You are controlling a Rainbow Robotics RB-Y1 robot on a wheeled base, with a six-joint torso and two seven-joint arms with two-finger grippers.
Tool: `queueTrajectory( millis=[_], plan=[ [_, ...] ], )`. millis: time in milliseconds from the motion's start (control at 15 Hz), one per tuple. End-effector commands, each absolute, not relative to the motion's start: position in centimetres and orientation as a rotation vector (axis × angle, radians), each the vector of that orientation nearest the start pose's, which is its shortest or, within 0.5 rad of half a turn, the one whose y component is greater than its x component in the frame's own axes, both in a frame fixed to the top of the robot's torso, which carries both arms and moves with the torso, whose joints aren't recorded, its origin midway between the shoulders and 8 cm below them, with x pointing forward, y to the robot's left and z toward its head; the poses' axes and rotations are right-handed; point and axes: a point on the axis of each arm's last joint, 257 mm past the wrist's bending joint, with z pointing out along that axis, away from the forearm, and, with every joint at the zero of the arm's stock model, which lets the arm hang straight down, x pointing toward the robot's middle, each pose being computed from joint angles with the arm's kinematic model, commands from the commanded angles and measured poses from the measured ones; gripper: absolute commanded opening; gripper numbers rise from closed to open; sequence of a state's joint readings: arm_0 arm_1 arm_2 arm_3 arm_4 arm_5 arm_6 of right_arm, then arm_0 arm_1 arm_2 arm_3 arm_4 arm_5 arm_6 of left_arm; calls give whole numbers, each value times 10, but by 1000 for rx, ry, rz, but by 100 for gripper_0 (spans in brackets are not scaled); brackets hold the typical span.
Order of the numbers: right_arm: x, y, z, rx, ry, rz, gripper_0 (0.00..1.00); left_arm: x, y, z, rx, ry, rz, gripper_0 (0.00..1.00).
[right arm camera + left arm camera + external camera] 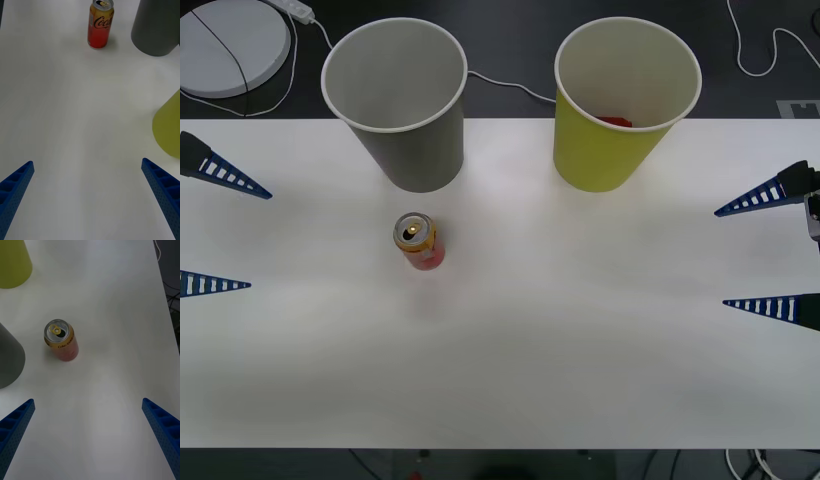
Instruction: Put the can into the green bin and the plastic bottle into the gray bin
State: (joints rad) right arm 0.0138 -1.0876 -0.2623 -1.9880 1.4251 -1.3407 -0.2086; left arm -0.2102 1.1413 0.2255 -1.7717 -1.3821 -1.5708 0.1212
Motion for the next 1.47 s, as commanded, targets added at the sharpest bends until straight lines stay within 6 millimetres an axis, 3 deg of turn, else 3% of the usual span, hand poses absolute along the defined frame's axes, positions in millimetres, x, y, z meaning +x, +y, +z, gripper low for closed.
queueTrajectory(
  millis=[67, 200, 267, 600, 1200, 1467],
  plan=[
    [367, -276, -131, -1740, 1564, 162, 100, 378, 307, -104, 1881, 1546, -200, 100],
    [367, -276, -131, -1740, 1564, 162, 100, 378, 307, -104, 1881, 1546, -200, 100],
    [367, -276, -131, -1740, 1564, 162, 100, 374, 300, -114, 1887, 1546, -236, 100],
    [367, -276, -131, -1740, 1564, 162, 100, 373, 299, -115, 1909, 1544, -227, 100],
    [367, -276, -131, -1740, 1564, 162, 100, 369, 294, -135, 1624, 1593, -383, 100],
    [367, -276, -131, -1740, 1564, 162, 100, 373, 295, -154, 1483, 1548, -518, 100]
  ],
)
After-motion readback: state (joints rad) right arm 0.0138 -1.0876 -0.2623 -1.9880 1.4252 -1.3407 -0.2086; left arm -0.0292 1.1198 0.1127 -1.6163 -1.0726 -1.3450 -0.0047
